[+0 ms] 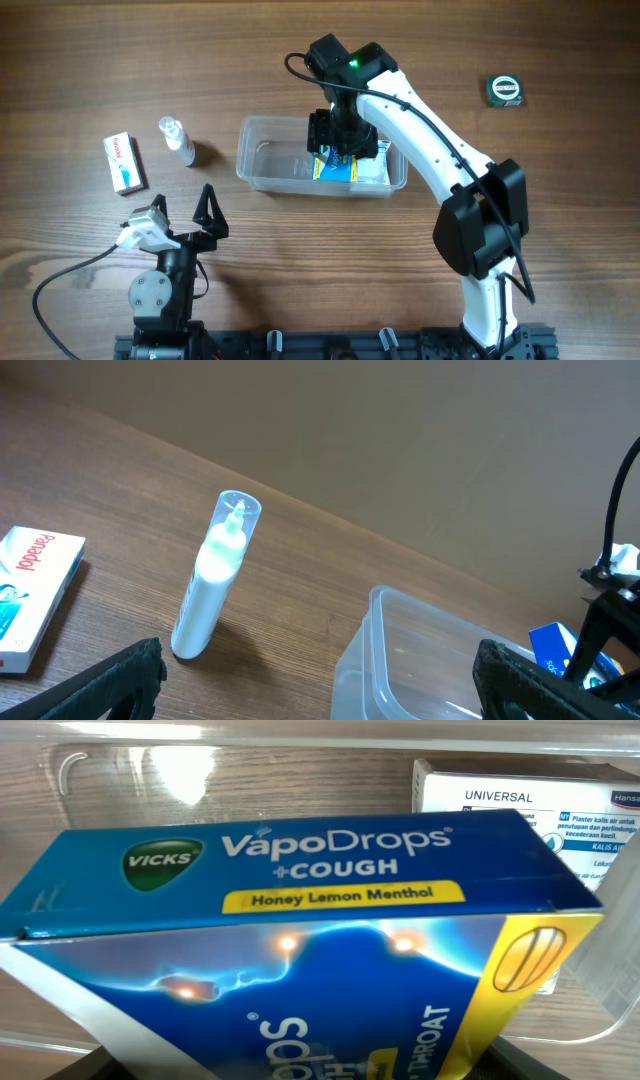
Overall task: Pack container
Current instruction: 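Carry the Vicks box into the container beside the Hansaplast box, release, then move the right gripper to the green Zam-Buk box and grasp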
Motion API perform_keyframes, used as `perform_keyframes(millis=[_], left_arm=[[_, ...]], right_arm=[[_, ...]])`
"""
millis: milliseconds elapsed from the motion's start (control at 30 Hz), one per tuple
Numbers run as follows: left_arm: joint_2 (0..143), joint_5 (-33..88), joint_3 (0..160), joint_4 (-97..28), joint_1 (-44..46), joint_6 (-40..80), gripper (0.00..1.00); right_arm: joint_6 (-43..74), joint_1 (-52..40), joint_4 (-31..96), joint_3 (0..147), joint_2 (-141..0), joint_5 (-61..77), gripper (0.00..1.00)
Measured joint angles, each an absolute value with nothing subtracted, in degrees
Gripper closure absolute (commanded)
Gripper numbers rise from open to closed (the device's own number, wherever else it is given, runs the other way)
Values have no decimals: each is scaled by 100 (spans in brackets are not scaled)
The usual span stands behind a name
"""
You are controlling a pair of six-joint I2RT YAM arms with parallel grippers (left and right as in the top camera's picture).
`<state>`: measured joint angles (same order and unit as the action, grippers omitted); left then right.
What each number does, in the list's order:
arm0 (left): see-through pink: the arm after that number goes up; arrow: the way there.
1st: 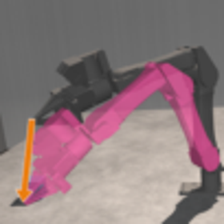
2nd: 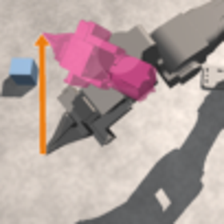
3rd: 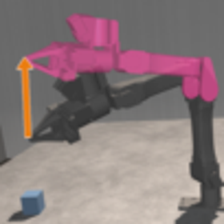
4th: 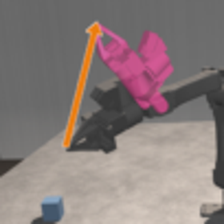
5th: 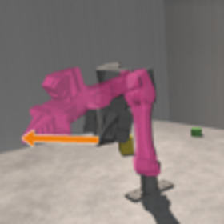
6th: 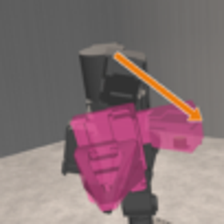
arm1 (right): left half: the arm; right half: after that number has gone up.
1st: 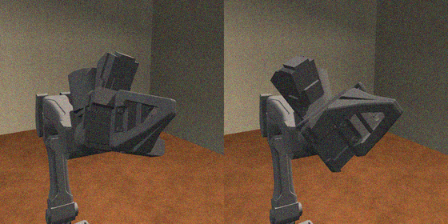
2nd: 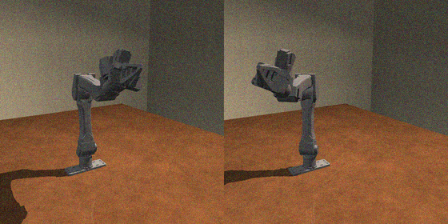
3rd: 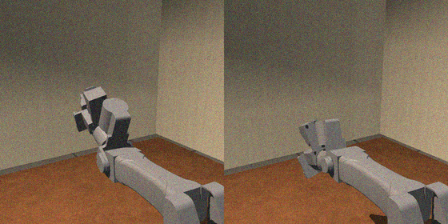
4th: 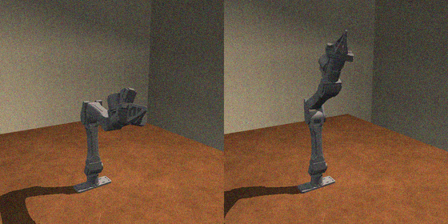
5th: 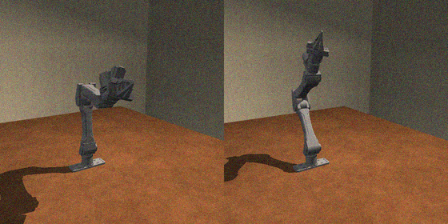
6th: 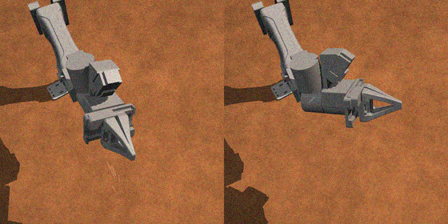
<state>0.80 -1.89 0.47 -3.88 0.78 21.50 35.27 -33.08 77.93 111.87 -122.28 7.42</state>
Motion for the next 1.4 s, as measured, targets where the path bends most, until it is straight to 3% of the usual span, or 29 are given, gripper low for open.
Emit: perform_keyframes(millis=[900, 1033, 1100, 1233, 1333, 1400], left_arm=[[80, -189, 47, -388, 78, 2150, 0], [80, -189, 47, -388, 78, 2150, 0], [80, -189, 47, -388, 78, 2150, 0], [80, -189, 47, -388, 78, 2150, 0], [80, -189, 47, -388, 78, 2150, 0], [80, -189, 47, -388, 78, 2150, 0]], right_arm=[[3463, -3308, 7854, 11192, -12230, 744, 15], [3454, -3151, 8178, 11489, -12223, 572, 6], [3293, -2792, 8490, 11821, -12119, 145, 4], [2222, -1184, 8656, 12103, -11697, -521, 0], [620, 320, 7937, 12097, -11690, -552, 0], [178, 945, 7371, 12088, -11699, -539, 0]])
